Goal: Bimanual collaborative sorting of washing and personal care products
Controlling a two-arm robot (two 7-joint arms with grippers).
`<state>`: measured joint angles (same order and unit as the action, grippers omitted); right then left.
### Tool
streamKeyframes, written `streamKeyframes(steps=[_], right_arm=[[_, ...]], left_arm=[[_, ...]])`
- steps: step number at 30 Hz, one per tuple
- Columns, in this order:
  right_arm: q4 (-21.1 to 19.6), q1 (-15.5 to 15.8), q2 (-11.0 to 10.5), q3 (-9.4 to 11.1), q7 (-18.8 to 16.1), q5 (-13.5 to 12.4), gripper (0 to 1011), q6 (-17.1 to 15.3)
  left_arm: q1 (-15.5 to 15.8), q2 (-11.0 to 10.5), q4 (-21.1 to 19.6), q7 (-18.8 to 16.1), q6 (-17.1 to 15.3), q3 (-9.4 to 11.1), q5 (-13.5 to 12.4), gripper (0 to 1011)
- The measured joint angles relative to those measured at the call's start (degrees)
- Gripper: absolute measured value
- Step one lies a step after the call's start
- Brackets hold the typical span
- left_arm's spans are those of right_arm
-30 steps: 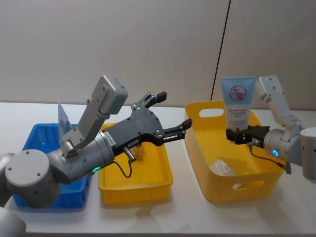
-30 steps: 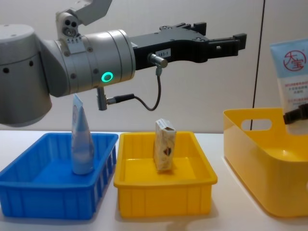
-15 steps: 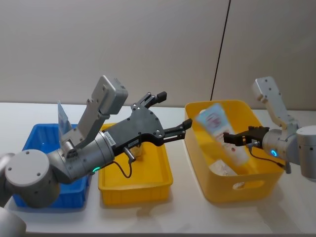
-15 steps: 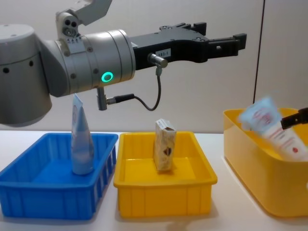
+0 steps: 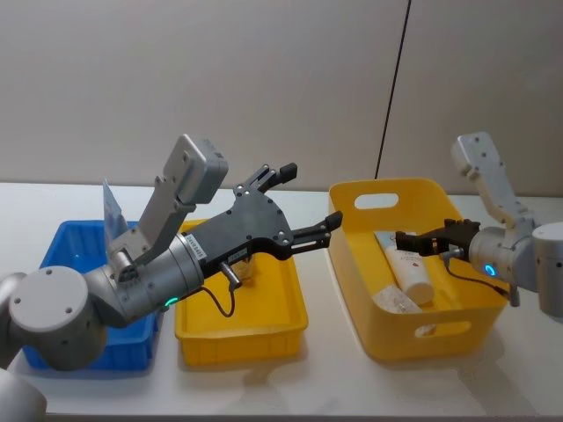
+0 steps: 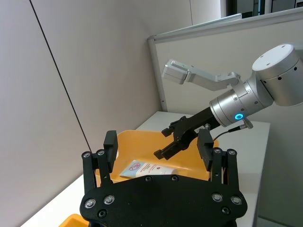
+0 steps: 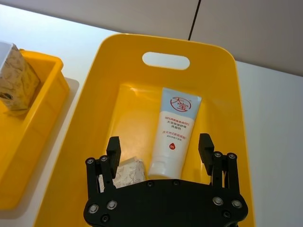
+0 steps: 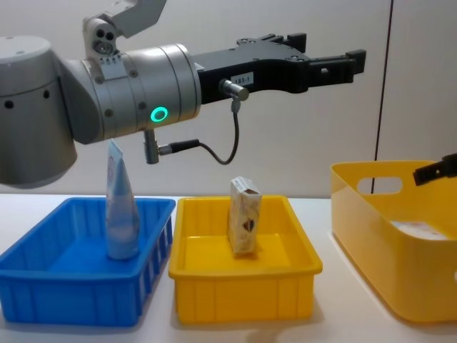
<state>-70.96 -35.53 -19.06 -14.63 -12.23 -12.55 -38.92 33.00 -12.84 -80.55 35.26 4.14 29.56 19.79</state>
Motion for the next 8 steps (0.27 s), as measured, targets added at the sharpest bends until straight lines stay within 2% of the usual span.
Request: streamKeyframes(steps=[8], right_arm=[[-0.97,0.58,-0.02,0.77,-0.52,-0.32,1004,0.9]], left_arm=[[0.0,0.0,0.0,0.0,0.0,0.0,0.0,1001]])
